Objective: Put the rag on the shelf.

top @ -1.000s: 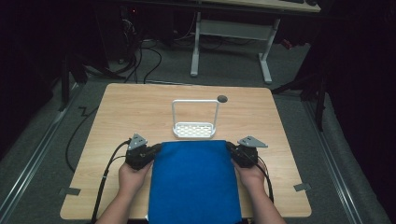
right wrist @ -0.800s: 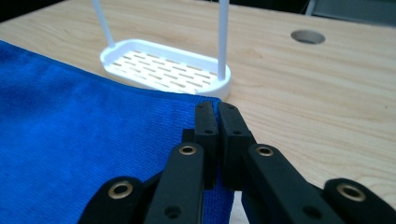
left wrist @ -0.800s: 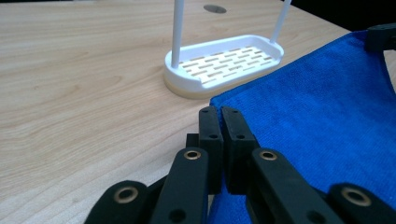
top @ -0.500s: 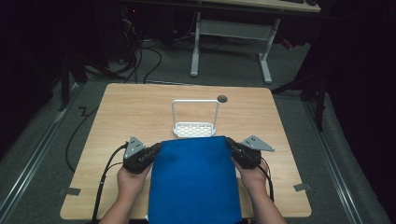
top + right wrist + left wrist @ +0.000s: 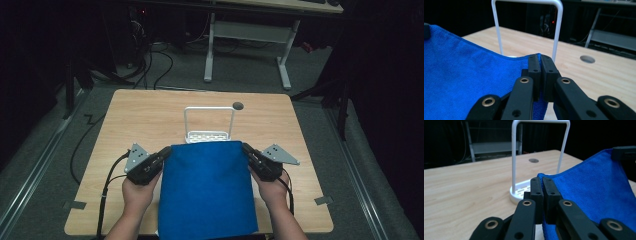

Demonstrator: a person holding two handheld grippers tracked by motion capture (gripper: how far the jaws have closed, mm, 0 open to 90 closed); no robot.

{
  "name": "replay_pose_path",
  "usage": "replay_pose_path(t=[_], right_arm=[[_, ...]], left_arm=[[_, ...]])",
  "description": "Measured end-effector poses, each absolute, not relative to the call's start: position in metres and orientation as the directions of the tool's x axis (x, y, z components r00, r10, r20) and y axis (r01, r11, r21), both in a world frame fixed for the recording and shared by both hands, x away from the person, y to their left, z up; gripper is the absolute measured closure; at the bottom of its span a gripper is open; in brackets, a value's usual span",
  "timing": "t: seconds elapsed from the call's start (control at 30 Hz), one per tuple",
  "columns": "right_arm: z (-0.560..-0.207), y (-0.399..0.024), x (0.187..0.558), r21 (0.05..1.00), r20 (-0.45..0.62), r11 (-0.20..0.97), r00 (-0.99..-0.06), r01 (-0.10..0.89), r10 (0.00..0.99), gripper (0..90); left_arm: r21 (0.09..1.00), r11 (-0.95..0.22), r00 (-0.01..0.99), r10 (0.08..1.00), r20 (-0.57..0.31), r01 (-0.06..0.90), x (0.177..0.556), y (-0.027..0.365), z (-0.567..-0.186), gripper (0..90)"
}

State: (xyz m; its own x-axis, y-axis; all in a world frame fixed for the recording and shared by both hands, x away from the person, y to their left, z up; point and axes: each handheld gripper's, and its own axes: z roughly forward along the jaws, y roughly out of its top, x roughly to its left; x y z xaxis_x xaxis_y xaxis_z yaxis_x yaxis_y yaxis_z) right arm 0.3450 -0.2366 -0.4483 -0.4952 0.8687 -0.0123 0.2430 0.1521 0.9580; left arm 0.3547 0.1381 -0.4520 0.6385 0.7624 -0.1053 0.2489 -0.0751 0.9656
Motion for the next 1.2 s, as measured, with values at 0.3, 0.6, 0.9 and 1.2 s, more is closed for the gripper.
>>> replay_pose_path(t=[0.3,0.6,0.9,1.2], right_arm=[[-0.426,-0.236,0.346,0.977,0.006,0.1,-0.495,0.187,0.869,88.3],[-0.397,-0.24,0.348,0.988,-0.03,0.098,-0.475,0.119,0.88,88.3],[-0.374,-0.241,0.354,0.993,-0.04,0.09,-0.476,0.082,0.878,88.4],[-0.35,-0.238,0.358,0.995,-0.063,0.092,-0.48,0.037,0.875,88.4]], left_arm=[[0.981,-0.045,0.638,0.765,-0.087,0.189,0.36,0.141,-0.426,88.0],[0.99,-0.04,0.642,0.764,-0.058,0.137,0.366,0.137,-0.399,88.1],[0.993,-0.04,0.637,0.769,-0.041,0.112,0.376,0.138,-0.377,88.1],[0.997,-0.012,0.633,0.773,-0.038,0.075,0.383,0.146,-0.35,88.2]])
